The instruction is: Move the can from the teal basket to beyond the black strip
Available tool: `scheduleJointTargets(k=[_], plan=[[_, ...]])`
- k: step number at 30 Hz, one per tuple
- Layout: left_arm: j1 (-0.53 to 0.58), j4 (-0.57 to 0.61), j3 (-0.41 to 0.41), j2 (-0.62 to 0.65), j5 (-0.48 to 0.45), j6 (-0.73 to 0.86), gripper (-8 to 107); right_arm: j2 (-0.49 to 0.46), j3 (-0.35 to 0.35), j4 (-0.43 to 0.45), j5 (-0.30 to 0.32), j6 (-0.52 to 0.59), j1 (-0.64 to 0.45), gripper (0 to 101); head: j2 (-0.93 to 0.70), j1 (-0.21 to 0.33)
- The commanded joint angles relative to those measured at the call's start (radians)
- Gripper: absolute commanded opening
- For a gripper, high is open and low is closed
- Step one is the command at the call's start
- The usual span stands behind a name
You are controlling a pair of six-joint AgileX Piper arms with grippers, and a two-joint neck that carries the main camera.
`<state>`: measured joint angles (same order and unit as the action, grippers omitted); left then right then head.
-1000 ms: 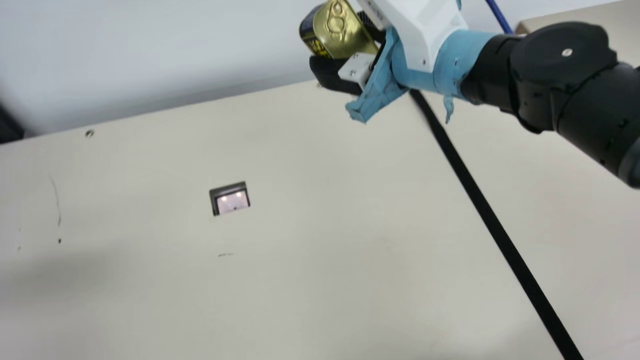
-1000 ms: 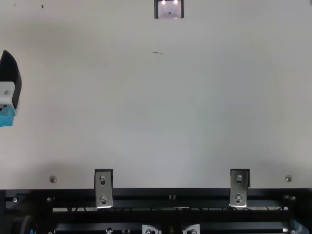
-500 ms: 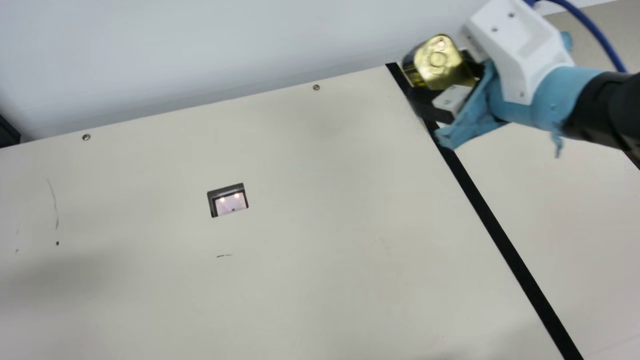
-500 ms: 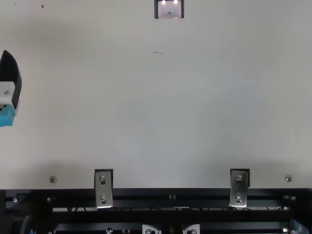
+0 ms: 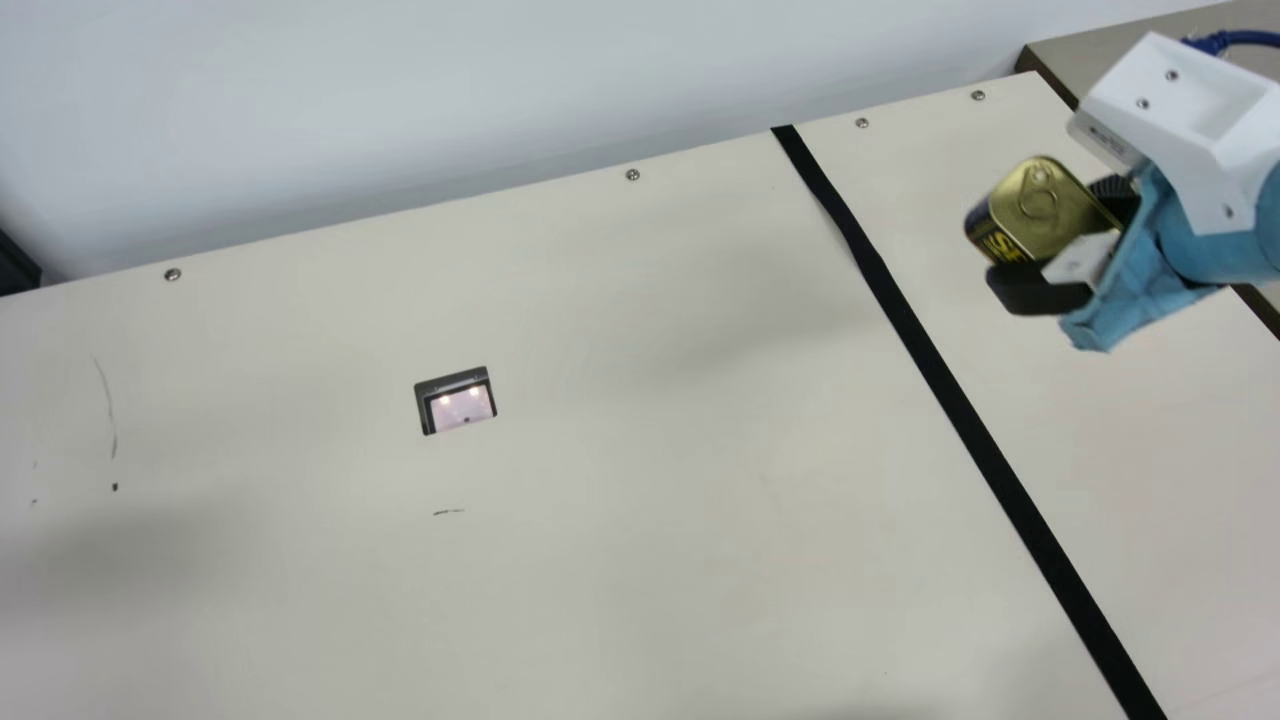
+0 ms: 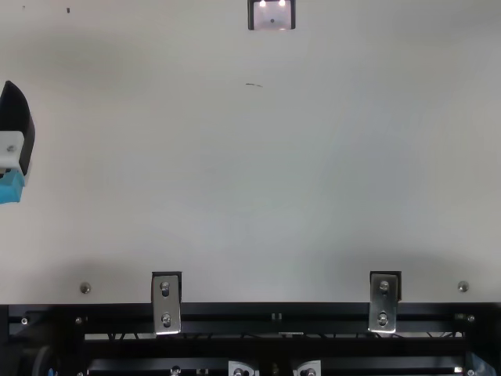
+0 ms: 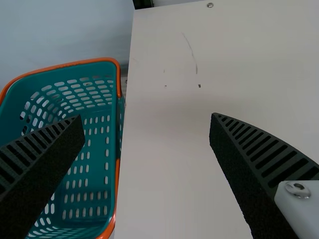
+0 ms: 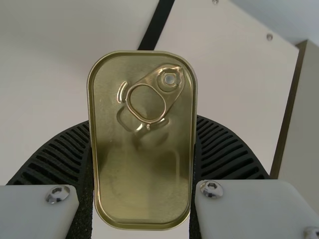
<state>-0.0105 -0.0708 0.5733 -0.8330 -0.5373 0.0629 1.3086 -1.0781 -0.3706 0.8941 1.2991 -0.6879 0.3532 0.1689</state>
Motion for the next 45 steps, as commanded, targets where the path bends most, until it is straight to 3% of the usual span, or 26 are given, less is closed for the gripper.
scheduleJointTargets(k=[1,5,11,26,28,37,45], plan=[[0.000,0.000,0.000,0.000,0.000,0.000,90,0.013,0.000,0.019,0.040,0.050,-0.052,0,0.029,0.032],[0.000,0.000,0.000,0.000,0.000,0.000,90,0.044,0.017,0.045,0.043,0.118,-0.109,0,0.029,0.032],[0.000,0.000,0.000,0.000,0.000,0.000,90,0.086,0.086,0.051,0.000,0.200,-0.171,0,0.029,0.032],[0.000,0.000,0.000,0.000,0.000,0.000,90,0.137,0.287,-0.059,-0.118,0.333,-0.235,0,0.029,0.032],[0.000,0.000,0.000,0.000,0.000,0.000,90,0.138,0.301,-0.061,-0.135,0.335,-0.234,101,0.029,0.032],[0.000,0.000,0.000,0.000,0.000,0.000,90,0.102,0.296,-0.085,-0.196,0.335,-0.184,101,0.029,0.032],[0.000,0.000,0.000,0.000,0.000,0.000,90,-0.006,0.204,-0.201,-0.204,0.313,0.010,101,0.029,0.032]])
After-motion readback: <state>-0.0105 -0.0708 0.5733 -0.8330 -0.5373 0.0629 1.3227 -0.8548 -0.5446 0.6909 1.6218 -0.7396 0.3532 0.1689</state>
